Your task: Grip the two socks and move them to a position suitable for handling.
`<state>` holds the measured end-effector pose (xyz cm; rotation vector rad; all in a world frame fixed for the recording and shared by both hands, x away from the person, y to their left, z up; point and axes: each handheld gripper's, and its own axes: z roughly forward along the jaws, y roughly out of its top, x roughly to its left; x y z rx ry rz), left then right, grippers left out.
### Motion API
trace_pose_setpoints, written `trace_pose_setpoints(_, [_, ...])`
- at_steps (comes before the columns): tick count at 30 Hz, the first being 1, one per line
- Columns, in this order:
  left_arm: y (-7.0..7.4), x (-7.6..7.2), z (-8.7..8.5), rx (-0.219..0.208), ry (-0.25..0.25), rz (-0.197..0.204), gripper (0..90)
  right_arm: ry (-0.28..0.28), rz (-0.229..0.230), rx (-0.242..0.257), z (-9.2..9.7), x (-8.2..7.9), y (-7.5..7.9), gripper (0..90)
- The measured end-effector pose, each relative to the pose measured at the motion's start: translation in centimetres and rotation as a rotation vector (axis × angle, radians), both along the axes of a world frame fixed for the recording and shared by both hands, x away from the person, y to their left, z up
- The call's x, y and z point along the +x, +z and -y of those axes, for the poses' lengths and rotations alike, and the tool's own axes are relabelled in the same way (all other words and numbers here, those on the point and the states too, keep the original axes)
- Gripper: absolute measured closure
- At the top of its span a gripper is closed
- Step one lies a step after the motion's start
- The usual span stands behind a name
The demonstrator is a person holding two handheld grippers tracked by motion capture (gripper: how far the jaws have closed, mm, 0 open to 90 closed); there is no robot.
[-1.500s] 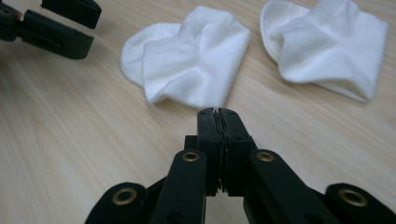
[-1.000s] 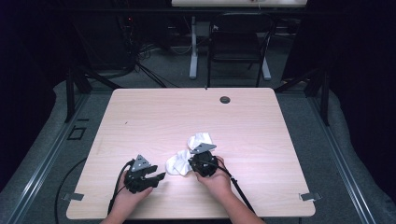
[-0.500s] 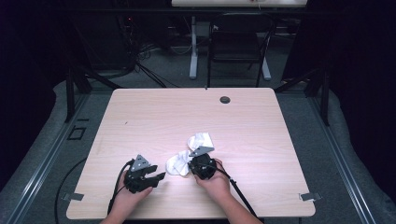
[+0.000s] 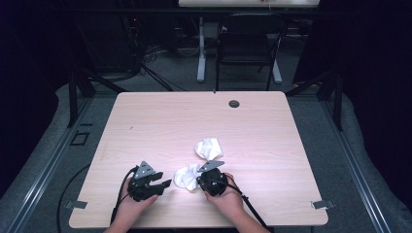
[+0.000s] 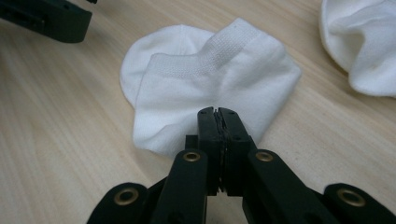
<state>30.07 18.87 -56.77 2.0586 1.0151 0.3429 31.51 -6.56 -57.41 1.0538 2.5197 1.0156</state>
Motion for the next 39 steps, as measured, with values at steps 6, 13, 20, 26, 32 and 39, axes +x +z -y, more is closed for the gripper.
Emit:
trace_pose_setpoints(6, [0.1,-0.4,0.3,-0.003,-0.01,0.009,52.0,0.01,0.007,0.011,0.4,-1.0,-0.1,89.5])
trace_pose_setpoints(13, [0.0,-0.8,1.1,0.003,-0.045,0.001,53.7,0.03,-0.001,0.013,0.9,-1.9,-0.1,89.6])
trace_pose_setpoints(20, [-0.3,-1.2,2.3,0.02,-0.091,-0.008,59.7,0.045,-0.015,0.01,1.3,-2.4,0.3,84.4])
trace_pose_setpoints(26, [-0.6,-1.1,3.2,0.03,-0.101,-0.006,71.0,0.05,0.02,0.069,0.3,-2.8,1.3,82.3])
trace_pose_setpoints(32, [-1.0,-0.9,3.6,0.054,-0.106,-0.011,82.7,0.074,0.047,0.051,-1.9,-2.8,1.3,78.7])
trace_pose_setpoints(39, [-1.3,-0.9,3.8,0.076,-0.111,-0.015,85.5,0.065,0.048,0.035,-3.2,-2.2,0.4,69.2])
